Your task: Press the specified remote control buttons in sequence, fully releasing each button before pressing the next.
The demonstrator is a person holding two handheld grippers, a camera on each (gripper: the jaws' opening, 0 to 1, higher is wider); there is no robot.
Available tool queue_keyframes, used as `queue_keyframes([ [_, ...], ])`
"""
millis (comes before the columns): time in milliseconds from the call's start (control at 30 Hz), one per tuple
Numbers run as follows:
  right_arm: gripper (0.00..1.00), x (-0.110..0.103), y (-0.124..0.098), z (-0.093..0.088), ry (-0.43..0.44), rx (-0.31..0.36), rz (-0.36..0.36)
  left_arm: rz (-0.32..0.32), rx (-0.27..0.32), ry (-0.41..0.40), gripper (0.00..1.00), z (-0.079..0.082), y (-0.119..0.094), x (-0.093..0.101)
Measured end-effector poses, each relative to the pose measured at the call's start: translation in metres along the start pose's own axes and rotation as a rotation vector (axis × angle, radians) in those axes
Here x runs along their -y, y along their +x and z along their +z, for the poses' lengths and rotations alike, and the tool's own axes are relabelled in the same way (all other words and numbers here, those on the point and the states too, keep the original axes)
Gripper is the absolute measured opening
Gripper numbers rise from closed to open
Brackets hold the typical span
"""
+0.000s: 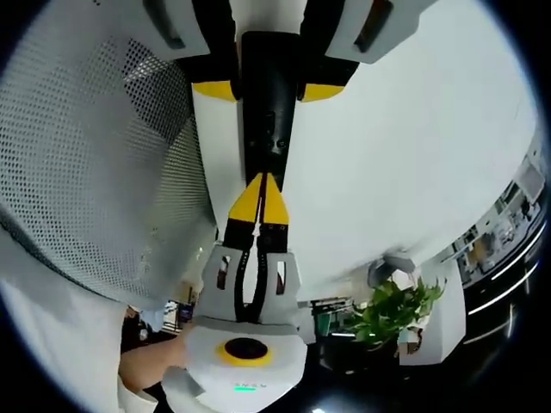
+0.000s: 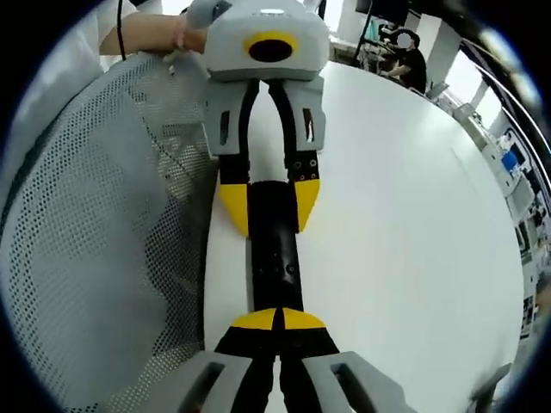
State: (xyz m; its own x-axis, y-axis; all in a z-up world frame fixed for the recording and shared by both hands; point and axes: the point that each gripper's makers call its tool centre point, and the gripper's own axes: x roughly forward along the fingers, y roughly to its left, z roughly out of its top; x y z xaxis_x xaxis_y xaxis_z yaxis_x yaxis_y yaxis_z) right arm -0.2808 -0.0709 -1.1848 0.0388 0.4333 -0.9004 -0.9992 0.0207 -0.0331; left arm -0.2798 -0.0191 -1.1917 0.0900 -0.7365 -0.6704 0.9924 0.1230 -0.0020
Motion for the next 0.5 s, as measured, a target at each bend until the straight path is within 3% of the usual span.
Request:
queue_keyframes([
  [100, 0.0, 0.0, -0.003, 0.001, 0.052, 0.098, -0.006, -0.003, -0.001, 0.009, 0.24, 0.0, 0.001, 0.0],
  [200, 0.04, -0.003, -0.004, 0.002, 0.158, 0.147, 0.002, -0.003, -0.003, 0.011, 0.24, 0.0, 0.001, 0.0],
  [300, 0.04, 0.006, -0.006, 0.0, 0.067, 0.121, -0.049, -0.006, 0.004, 0.011, 0.24, 0.0, 0.001, 0.0],
  [500, 0.06, 0.0, 0.003, 0.004, 0.032, 0.093, -0.004, -0.008, 0.01, 0.008, 0.24, 0.001, 0.001, 0.001],
])
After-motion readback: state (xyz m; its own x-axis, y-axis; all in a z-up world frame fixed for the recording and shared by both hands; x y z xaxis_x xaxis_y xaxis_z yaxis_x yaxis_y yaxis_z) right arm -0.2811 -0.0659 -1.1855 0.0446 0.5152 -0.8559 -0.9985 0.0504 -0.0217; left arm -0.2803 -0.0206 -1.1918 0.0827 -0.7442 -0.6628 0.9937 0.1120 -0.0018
